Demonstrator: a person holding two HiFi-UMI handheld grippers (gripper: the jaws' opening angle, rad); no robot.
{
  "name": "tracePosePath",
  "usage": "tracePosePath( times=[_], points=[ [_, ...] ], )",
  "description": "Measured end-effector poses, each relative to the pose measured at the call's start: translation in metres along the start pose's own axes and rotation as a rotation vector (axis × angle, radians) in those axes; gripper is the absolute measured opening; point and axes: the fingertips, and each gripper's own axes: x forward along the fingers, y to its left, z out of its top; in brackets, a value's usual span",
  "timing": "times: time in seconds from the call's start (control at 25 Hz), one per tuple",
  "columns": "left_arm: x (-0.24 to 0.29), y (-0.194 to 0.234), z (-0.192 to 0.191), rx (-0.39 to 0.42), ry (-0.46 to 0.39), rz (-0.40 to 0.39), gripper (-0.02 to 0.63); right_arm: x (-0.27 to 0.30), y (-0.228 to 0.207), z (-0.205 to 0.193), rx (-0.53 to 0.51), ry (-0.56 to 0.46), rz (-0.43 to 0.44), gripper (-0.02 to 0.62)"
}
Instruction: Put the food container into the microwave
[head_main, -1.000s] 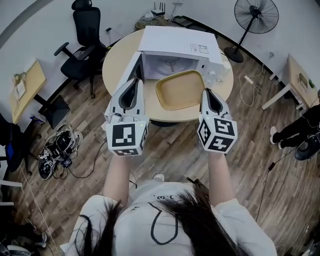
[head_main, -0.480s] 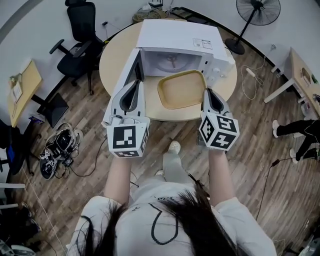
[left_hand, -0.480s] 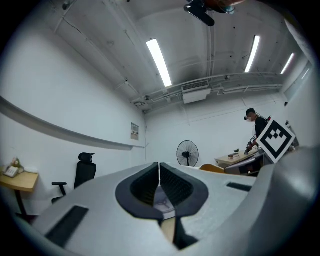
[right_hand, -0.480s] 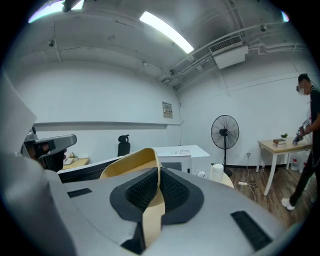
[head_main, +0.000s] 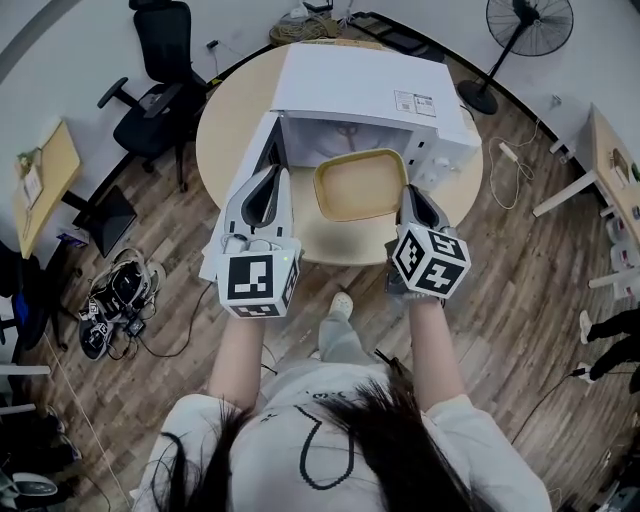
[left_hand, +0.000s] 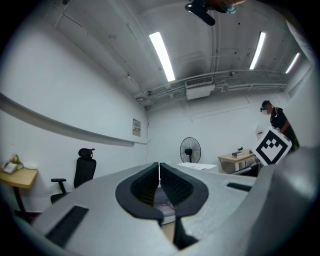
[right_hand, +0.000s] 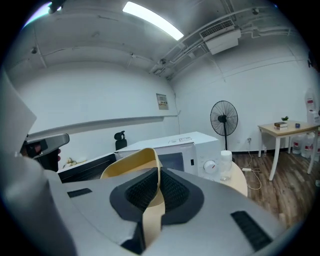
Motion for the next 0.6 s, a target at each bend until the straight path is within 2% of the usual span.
tracePosePath(
  times=[0.44, 0.6],
  points=[
    [0.064, 0.016, -0.006, 0.029, 0.009, 0.025, 0.011, 0.091, -0.025, -0.026, 0.112, 0.097, -0.007, 0.038],
    [0.081, 0.021, -0.005, 0.040, 0.013, 0.034, 0.011, 0.118, -0.037, -0.041, 0.246, 0.116, -0.023, 0.038]
  ],
)
